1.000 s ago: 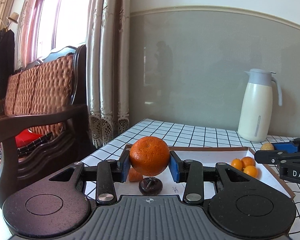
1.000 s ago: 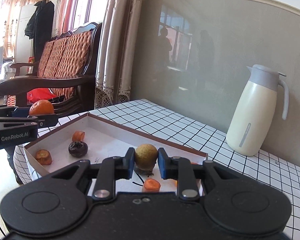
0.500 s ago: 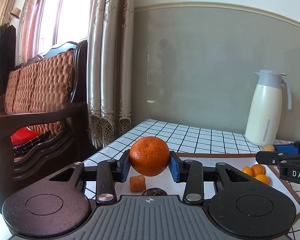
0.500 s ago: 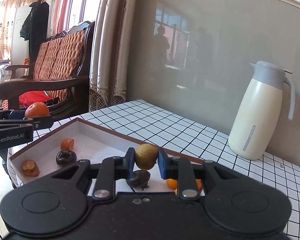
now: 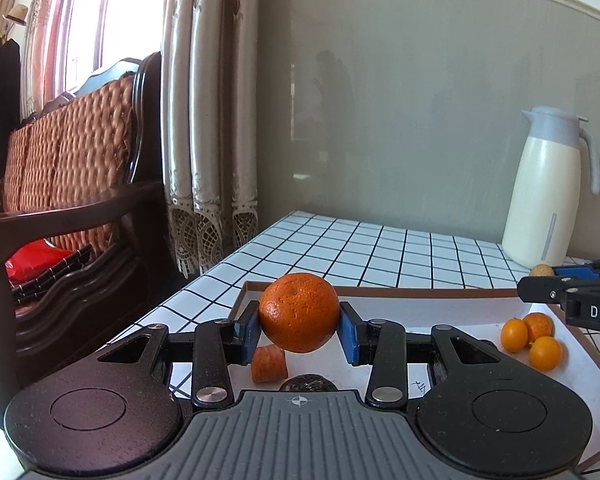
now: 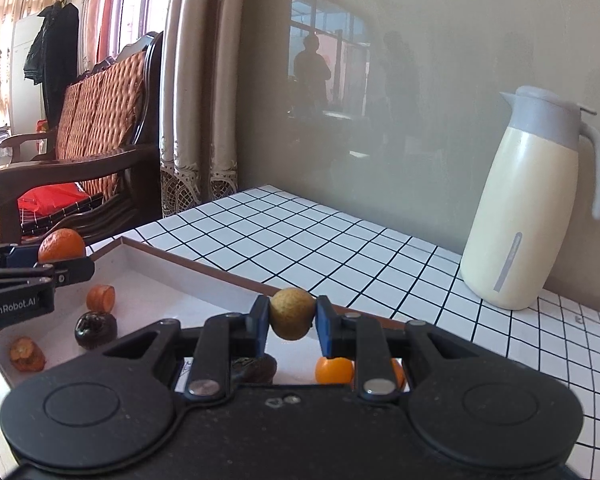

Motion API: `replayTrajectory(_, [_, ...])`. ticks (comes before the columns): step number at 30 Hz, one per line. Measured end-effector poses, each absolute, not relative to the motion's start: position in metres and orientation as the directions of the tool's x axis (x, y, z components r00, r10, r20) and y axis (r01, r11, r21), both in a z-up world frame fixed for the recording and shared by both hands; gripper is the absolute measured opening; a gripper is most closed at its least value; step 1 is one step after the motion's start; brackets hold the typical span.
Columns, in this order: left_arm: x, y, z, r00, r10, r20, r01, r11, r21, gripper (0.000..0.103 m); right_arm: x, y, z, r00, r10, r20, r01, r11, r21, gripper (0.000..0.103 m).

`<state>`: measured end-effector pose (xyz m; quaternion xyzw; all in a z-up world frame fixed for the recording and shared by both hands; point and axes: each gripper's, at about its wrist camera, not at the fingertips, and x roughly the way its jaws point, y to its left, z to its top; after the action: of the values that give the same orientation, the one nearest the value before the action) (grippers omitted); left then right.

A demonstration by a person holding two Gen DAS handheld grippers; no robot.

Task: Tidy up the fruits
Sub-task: 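Lower both fruits into the box and open both tools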

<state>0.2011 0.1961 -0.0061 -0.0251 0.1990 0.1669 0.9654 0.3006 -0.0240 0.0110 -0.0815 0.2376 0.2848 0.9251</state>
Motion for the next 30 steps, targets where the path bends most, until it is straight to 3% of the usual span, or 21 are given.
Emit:
replayTrajectory(5, [0.219,0.195,-0.011,0.856,0.302,-0.419,-0.323,0.946,0.022,0.041,0.321,-0.021,0.003,0.691,0.484,-0.537,-0.567,0.824,0.012,0.018])
replayTrajectory(6, [0.223,0.193,-0.013,0.850,0.303,-0.430,-0.322,0.946,0.030,0.041,0.323,-0.021,0.001,0.685,0.477,-0.551,-0.566,0.825,0.011,0.035])
replayTrajectory(7, [0.223,0.191,-0.014,0.849,0.312,-0.426,-0.329,0.944,0.035,0.056,0.323,-0.023,0.000,0.700,0.460,-0.547,-0.549,0.836,0.000,0.072])
replayTrajectory(8, [0.220,0.189,-0.014,0.851,0.329,-0.408,-0.344,0.938,0.039,0.090,0.320,-0.026,0.000,0.737,0.433,-0.519,-0.518,0.855,-0.022,0.091])
replayTrajectory(9, [0.216,0.187,-0.012,0.859,0.342,-0.382,-0.353,0.935,0.043,0.099,0.316,-0.031,0.000,0.774,0.415,-0.477,-0.492,0.870,-0.041,0.097])
replayTrajectory(13, [0.208,0.183,-0.005,0.867,0.372,-0.331,-0.375,0.925,0.058,0.101,0.318,-0.041,0.003,0.778,0.415,-0.472,-0.476,0.879,-0.011,0.097])
replayTrajectory(30, [0.206,0.185,-0.009,0.861,0.366,-0.352,-0.370,0.927,0.058,0.103,0.317,-0.043,0.003,0.764,0.414,-0.495,-0.480,0.877,-0.009,0.097])
